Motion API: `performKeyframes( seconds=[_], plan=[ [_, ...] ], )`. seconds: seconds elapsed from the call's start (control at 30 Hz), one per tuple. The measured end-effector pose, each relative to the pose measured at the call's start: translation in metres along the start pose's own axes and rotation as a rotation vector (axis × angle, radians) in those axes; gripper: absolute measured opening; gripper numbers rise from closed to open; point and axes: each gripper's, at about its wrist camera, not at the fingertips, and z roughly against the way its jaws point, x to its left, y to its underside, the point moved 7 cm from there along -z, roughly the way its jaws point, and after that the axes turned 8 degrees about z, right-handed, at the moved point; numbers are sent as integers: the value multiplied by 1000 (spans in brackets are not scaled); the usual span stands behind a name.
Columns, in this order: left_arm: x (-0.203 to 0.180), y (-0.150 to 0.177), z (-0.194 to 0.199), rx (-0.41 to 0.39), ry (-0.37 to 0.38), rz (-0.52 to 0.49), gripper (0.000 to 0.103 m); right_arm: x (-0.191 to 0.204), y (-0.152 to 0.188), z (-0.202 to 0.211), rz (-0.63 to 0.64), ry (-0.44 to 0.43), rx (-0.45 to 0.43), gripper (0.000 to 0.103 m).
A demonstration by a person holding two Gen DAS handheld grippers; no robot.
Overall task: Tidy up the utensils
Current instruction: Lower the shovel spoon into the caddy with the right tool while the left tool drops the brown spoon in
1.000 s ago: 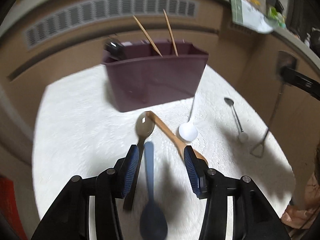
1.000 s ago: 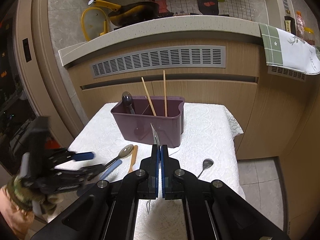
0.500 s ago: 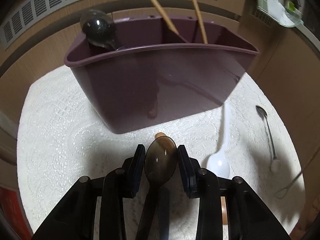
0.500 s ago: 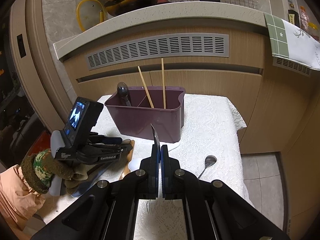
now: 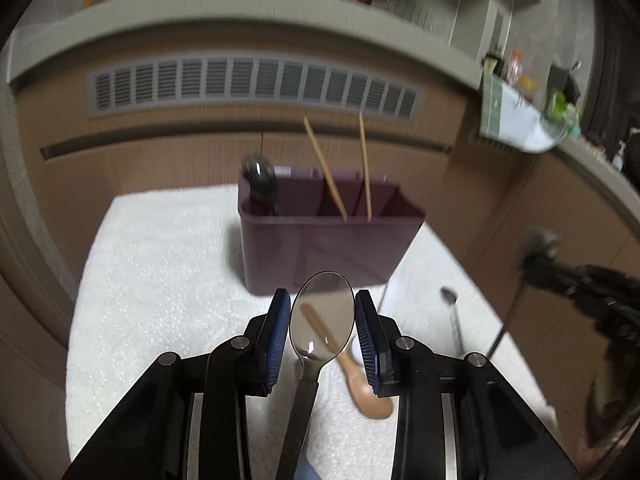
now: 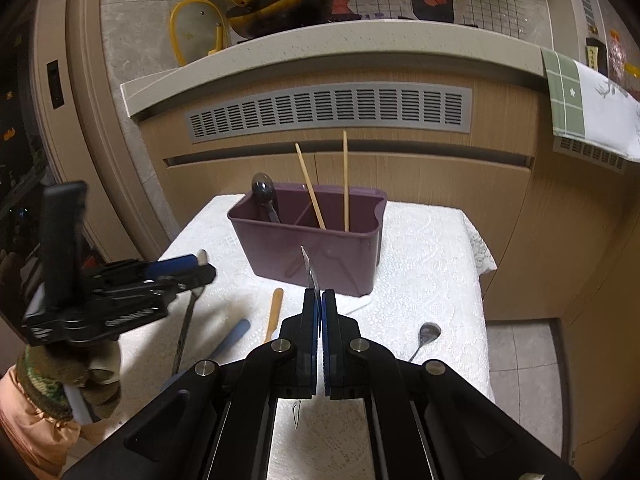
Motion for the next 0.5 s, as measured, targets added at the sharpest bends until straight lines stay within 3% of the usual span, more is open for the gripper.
performKeyframes(
  seconds=[0.2,0.37,0.5],
  plan=[
    [-10,-54,27,-116,70,19,34,-4,-31,9,11,-7,-56,2],
    [-32,-140,61,-297,142,-16,34,-16,-113,37,86,53,-204,2],
    [-34,-188,66,-461,151,20,34,-28,-162,29,109,104,-258,2]
  ],
)
